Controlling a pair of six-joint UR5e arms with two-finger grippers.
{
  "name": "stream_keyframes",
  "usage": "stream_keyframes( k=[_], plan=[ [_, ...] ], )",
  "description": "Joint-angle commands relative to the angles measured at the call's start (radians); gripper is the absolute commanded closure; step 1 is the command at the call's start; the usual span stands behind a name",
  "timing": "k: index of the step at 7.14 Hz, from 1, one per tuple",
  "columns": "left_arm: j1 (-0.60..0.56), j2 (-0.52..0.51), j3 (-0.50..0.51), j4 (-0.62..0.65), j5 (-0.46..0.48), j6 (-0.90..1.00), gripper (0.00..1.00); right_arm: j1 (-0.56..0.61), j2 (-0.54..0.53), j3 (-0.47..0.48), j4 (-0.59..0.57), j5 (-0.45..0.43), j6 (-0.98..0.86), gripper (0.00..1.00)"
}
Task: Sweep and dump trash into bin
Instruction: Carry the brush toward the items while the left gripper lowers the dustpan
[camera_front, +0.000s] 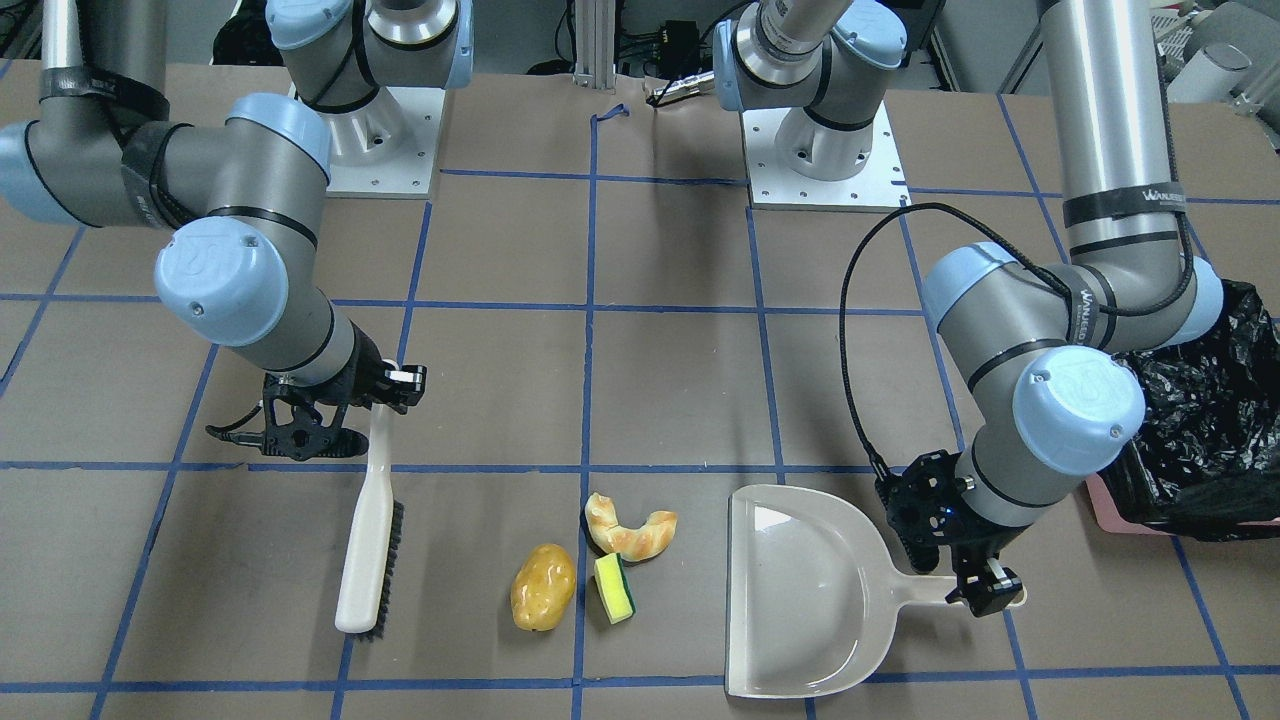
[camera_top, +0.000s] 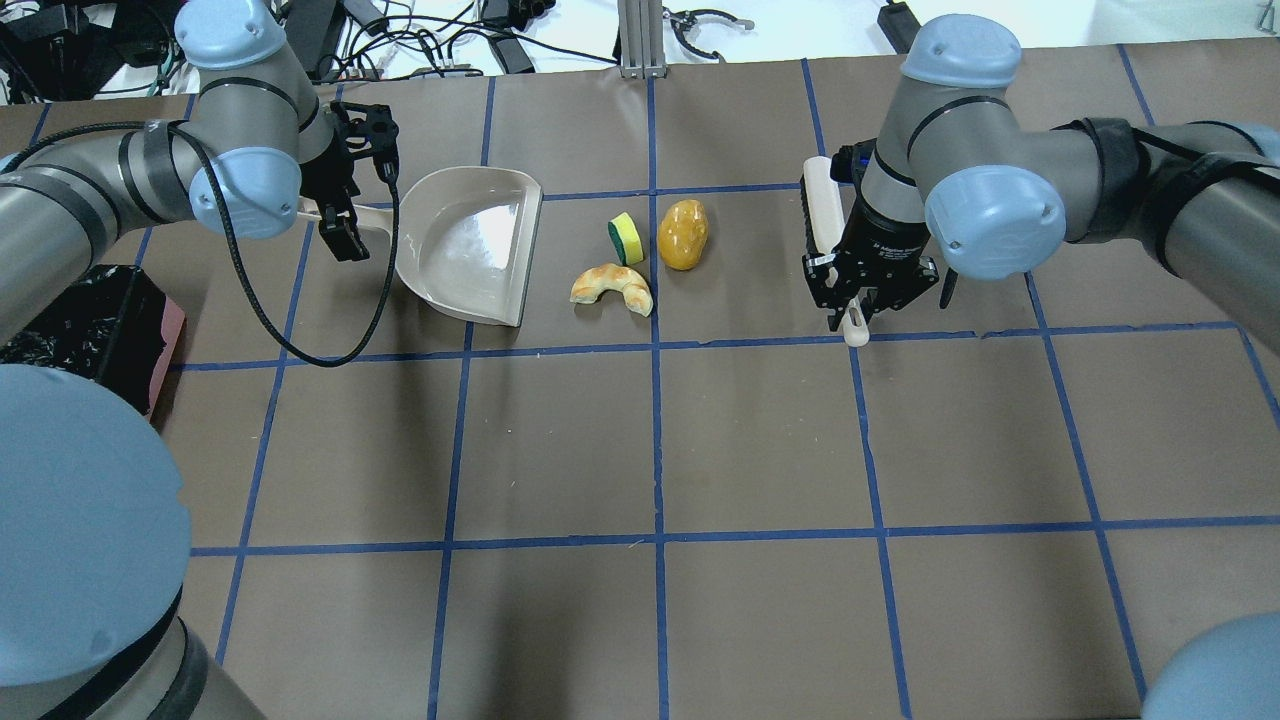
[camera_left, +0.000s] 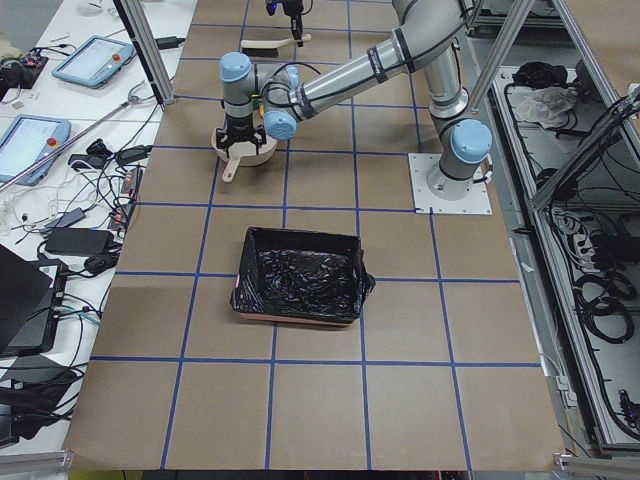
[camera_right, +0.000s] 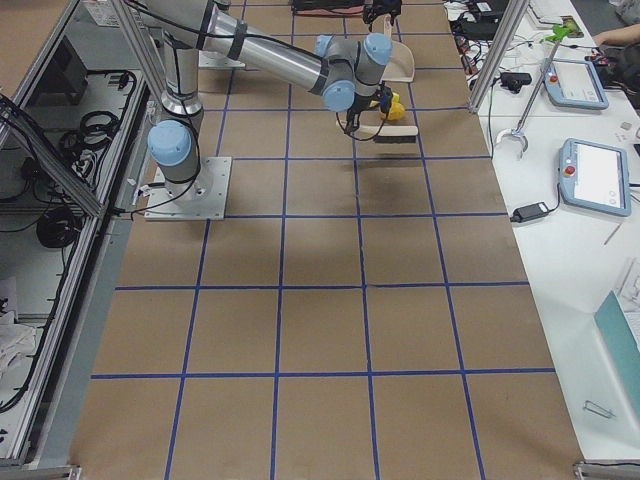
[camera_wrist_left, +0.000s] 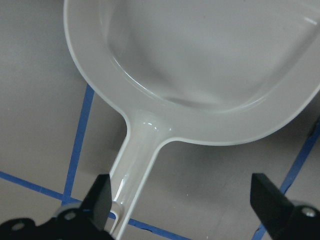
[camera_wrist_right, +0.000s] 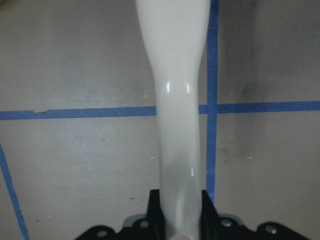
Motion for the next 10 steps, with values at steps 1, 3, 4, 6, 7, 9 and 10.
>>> stream_keyframes(
  k=[1,3,4,6,7,9,10],
  plan=[
    [0.027,-0.046,0.017,-0.008,0.001,0.115,0.0,0.028,0.006,0.002,0.0,0.002,0.051,1.0],
    [0.024,-0.057,0.04,-0.009,0.001,0.15,0.0,0.033,0.008,0.006,0.002,0.004,0.085,1.0],
    [0.024,-0.057,0.042,-0.009,0.001,0.165,0.0,0.048,0.008,0.006,0.0,0.004,0.098,1.0],
    [0.021,-0.043,0.057,-0.018,0.001,0.172,0.0,0.051,0.005,0.006,0.015,0.007,0.118,1.0],
    [0.026,-0.057,0.06,-0.017,0.0,0.187,0.0,0.051,0.005,0.006,0.02,0.013,0.118,1.0],
    [0.027,-0.063,0.06,-0.015,-0.006,0.204,0.02,0.062,0.003,0.006,0.022,0.03,0.168,1.0],
    [0.029,-0.064,0.06,-0.009,-0.01,0.21,0.13,0.074,0.005,0.006,0.022,0.03,0.177,1.0]
  ],
)
